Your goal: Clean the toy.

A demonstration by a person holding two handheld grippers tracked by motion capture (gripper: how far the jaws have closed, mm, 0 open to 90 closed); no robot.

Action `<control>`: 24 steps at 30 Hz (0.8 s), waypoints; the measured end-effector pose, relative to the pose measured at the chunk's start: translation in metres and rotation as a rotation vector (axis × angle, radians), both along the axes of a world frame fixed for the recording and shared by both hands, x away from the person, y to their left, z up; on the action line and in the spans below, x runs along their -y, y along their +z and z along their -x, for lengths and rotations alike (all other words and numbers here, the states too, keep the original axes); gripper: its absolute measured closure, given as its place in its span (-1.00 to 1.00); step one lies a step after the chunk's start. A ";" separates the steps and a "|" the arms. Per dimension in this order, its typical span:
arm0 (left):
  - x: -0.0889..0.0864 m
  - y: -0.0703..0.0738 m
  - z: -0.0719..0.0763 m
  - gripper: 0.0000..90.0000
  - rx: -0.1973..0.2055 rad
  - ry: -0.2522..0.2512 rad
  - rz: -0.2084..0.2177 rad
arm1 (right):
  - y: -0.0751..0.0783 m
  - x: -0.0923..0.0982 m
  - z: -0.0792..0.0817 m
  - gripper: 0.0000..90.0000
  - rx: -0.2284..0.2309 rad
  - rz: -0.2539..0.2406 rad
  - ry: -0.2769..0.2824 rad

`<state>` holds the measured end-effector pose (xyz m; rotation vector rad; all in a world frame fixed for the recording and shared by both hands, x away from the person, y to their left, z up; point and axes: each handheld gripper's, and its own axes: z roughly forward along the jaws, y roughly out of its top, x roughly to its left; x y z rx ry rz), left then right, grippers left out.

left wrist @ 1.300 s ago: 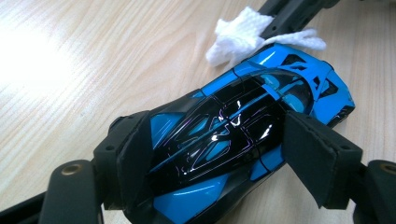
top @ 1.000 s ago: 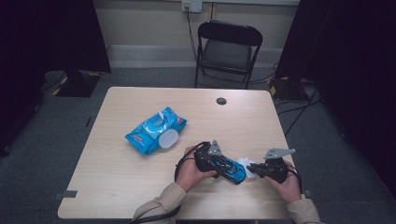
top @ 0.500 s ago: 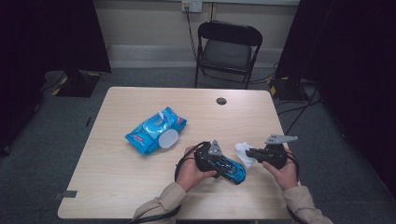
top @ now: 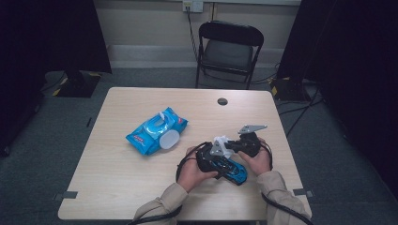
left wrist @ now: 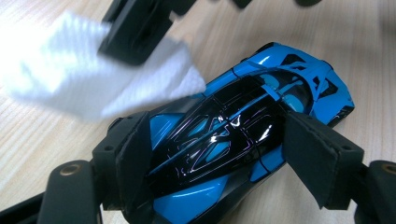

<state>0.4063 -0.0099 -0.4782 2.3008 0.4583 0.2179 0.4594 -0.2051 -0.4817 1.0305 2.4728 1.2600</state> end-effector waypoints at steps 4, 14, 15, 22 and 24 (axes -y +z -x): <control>0.000 0.000 0.000 -0.46 0.000 0.002 0.005 | -0.008 -0.009 -0.001 0.84 -0.022 0.005 0.030; -0.001 0.000 0.000 -0.46 0.004 0.005 0.003 | -0.015 -0.005 0.007 0.84 -0.054 0.004 0.096; -0.001 -0.001 0.000 -0.46 0.005 0.008 0.006 | -0.016 -0.002 0.009 0.84 -0.054 -0.001 0.100; -0.001 0.000 0.000 -0.46 0.003 0.009 0.002 | -0.016 0.015 0.020 0.84 -0.049 -0.004 0.099; -0.001 0.000 0.000 -0.46 0.003 0.007 -0.002 | -0.016 0.020 0.023 0.84 -0.044 -0.001 0.100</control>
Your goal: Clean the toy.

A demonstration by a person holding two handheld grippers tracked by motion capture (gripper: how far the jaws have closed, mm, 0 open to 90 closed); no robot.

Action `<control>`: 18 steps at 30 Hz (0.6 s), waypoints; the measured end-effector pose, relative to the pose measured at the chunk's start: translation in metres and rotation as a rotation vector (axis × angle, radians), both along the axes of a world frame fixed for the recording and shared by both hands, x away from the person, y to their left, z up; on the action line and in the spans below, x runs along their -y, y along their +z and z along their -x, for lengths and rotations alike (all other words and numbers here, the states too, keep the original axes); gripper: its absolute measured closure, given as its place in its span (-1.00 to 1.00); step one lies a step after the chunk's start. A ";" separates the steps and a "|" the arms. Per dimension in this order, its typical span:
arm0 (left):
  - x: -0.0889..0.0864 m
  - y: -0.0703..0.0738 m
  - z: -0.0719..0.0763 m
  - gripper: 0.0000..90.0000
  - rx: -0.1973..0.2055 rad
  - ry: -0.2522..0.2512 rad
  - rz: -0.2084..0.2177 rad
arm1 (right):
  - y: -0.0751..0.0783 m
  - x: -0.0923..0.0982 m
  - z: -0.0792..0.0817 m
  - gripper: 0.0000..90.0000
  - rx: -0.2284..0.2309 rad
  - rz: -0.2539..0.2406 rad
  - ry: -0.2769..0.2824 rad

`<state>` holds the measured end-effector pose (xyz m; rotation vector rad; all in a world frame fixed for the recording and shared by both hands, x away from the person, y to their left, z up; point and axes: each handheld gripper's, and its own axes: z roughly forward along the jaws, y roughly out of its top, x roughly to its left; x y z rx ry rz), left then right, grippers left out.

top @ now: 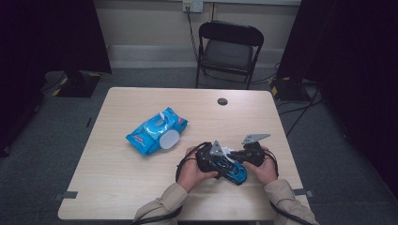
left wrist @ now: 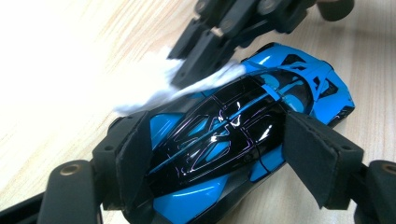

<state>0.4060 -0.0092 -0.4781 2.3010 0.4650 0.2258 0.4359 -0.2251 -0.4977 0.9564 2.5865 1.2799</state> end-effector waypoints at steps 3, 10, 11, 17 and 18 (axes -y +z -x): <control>0.000 0.000 0.000 -0.46 0.000 -0.001 -0.002 | -0.001 0.006 0.004 0.84 0.001 -0.004 -0.007; -0.001 0.000 0.000 -0.46 0.001 0.002 0.003 | -0.001 0.021 0.013 0.84 0.013 0.001 -0.022; -0.001 0.000 0.000 -0.46 0.002 0.002 0.003 | -0.001 0.022 0.014 0.84 0.011 -0.002 -0.024; -0.001 0.000 0.000 -0.46 0.003 0.002 0.003 | -0.001 0.037 0.024 0.83 0.015 0.000 -0.040; -0.001 0.000 0.000 -0.46 0.002 0.002 0.002 | -0.001 0.039 0.025 0.83 0.015 0.000 -0.041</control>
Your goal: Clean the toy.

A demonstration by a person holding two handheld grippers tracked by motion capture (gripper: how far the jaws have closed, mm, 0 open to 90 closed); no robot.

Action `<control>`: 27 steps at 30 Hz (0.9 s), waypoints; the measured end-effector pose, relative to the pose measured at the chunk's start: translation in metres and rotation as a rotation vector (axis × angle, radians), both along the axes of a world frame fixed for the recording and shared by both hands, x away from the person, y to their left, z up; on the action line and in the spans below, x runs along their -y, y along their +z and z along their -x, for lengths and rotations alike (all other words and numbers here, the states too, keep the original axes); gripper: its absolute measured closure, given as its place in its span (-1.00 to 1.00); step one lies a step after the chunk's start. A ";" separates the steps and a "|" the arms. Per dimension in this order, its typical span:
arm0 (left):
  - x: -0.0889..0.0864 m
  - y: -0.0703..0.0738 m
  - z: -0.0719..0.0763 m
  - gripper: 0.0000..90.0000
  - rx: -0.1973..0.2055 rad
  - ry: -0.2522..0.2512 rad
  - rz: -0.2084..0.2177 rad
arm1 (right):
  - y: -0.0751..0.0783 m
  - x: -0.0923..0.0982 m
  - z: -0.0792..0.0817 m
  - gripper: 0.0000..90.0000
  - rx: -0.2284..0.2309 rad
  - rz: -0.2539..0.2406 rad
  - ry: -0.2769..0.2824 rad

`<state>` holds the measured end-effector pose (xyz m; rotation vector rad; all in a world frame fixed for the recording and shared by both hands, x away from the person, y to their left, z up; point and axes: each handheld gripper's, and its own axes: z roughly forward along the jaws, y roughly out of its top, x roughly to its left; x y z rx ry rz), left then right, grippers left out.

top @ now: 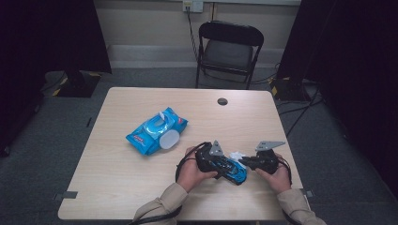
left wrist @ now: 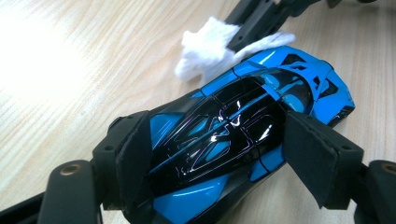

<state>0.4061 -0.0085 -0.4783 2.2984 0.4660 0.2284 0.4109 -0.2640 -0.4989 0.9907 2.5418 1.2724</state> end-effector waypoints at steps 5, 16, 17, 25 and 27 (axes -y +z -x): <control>0.000 0.001 -0.001 -0.46 -0.002 -0.004 -0.006 | 0.000 0.010 0.008 0.83 0.002 0.006 -0.013; 0.000 0.001 -0.001 -0.46 0.000 -0.006 -0.008 | 0.003 0.021 0.027 0.81 0.014 0.045 -0.023; 0.000 0.001 -0.001 -0.46 -0.001 -0.006 -0.008 | 0.004 0.023 0.029 0.81 0.013 0.049 -0.033; 0.001 0.001 -0.001 -0.48 -0.012 -0.009 -0.003 | 0.022 0.038 0.038 0.81 0.055 -0.003 -0.100; 0.002 0.004 -0.001 -0.56 -0.029 -0.027 -0.023 | 0.028 0.041 0.039 0.81 0.074 -0.035 -0.113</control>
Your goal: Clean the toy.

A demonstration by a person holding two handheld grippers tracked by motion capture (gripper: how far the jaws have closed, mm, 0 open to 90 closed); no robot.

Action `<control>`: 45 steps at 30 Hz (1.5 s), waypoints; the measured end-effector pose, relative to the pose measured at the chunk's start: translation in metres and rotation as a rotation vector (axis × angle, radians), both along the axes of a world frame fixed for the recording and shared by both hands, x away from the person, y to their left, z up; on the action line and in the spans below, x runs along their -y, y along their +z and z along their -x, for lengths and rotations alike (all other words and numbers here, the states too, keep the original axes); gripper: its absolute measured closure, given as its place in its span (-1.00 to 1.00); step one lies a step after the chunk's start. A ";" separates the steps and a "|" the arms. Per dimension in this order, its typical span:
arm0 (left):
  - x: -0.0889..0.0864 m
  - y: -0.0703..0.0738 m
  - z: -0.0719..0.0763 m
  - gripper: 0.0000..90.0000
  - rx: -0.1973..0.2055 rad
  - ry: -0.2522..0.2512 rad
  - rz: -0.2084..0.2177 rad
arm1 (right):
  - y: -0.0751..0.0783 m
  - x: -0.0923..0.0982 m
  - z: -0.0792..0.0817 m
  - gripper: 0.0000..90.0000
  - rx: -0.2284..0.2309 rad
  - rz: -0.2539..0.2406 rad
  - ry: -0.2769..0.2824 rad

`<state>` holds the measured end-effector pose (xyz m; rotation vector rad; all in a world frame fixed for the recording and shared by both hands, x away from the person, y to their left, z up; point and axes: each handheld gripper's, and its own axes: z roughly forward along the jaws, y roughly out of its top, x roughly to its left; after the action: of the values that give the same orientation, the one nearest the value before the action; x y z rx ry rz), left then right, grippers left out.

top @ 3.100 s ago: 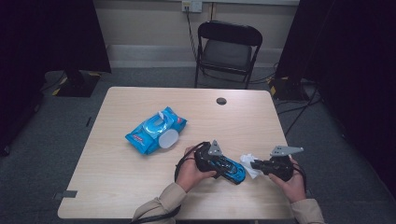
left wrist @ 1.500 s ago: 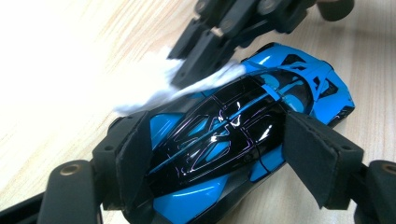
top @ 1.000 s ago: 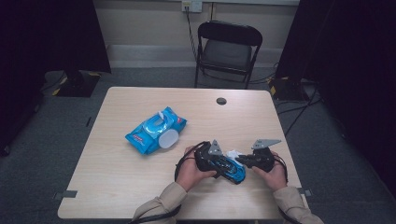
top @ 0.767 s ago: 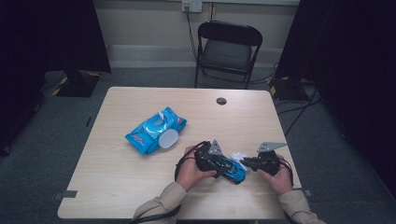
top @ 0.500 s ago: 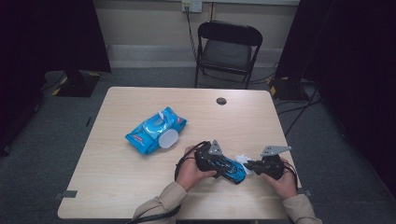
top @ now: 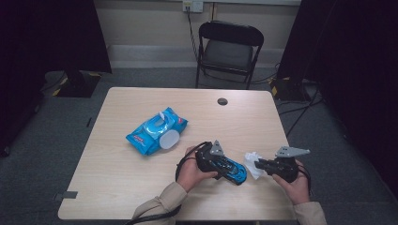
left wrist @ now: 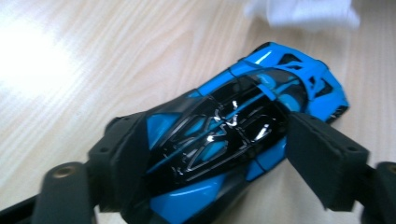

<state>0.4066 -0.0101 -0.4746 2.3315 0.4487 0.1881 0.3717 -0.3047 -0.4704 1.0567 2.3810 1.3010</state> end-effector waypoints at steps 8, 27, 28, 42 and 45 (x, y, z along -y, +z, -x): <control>-0.016 0.024 0.003 -0.54 0.033 -0.007 0.040 | 0.011 -0.029 -0.003 0.81 0.024 -0.032 0.051; -0.138 0.030 0.021 -0.51 0.024 0.180 0.099 | -0.008 -0.155 0.000 0.79 -0.016 0.022 0.344; -0.141 0.029 0.022 -0.51 0.018 0.183 0.100 | -0.010 -0.166 0.000 0.79 -0.015 0.031 0.358; -0.172 0.020 0.036 -0.42 0.007 0.247 0.106 | -0.022 -0.230 -0.008 0.64 0.003 0.073 0.468; -0.177 0.019 0.039 -0.41 0.005 0.254 0.105 | -0.021 -0.232 -0.008 0.50 0.003 0.072 0.473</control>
<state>0.3680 0.1664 -0.4560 2.1658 0.7351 0.2850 0.3792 -0.0728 -0.4915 0.4810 2.7556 1.3315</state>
